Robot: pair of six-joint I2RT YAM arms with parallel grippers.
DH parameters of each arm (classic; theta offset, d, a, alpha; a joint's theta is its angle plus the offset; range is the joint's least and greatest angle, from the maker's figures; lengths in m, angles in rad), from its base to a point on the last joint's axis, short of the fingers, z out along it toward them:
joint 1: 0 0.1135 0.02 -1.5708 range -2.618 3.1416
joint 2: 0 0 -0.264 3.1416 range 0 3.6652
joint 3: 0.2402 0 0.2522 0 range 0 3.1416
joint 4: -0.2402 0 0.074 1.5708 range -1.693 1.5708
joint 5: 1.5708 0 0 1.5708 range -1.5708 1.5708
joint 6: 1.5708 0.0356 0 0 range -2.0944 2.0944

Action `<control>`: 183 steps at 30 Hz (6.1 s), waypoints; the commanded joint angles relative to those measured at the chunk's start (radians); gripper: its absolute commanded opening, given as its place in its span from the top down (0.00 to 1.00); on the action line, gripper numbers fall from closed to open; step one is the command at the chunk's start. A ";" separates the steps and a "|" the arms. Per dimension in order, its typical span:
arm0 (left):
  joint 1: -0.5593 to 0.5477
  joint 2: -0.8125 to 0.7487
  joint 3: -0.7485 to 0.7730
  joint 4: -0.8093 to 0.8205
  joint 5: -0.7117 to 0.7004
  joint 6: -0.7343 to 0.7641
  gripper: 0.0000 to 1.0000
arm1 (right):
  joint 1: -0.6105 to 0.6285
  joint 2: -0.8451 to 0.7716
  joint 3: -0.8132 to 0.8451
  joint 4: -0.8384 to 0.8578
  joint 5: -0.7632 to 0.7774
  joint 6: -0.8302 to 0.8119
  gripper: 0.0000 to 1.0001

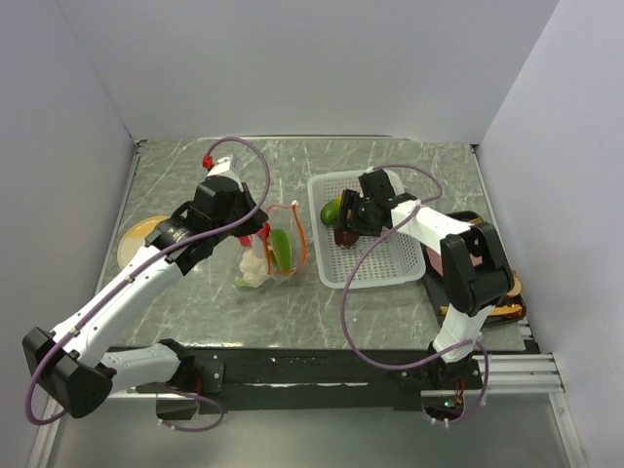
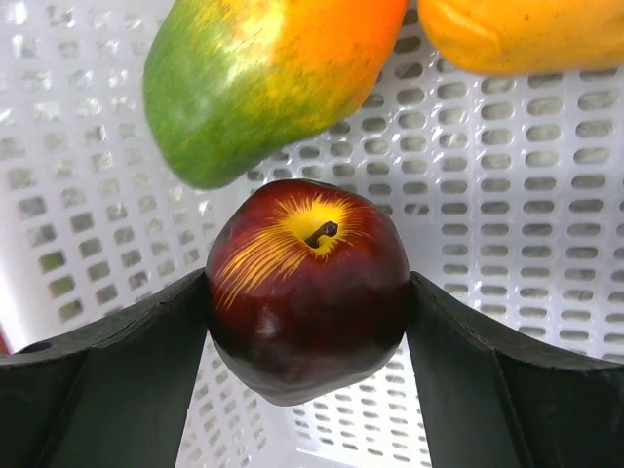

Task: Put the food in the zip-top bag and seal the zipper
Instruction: Pick up the fake vegetable from the bin, then place the fake vegetable in the zipper food storage bag, then adjust the fake vegetable in the zipper food storage bag.

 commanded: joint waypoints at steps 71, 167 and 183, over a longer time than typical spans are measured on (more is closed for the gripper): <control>0.003 -0.059 -0.014 0.045 0.015 -0.009 0.99 | 0.351 -0.162 0.101 0.120 -0.280 0.186 0.42; 0.004 -0.034 0.055 -0.013 0.008 -0.001 0.96 | 0.417 -0.430 -0.026 0.037 0.054 0.048 0.25; 0.003 -0.046 0.052 -0.010 0.009 -0.003 0.96 | 0.406 -0.331 0.043 -0.058 0.020 0.082 0.14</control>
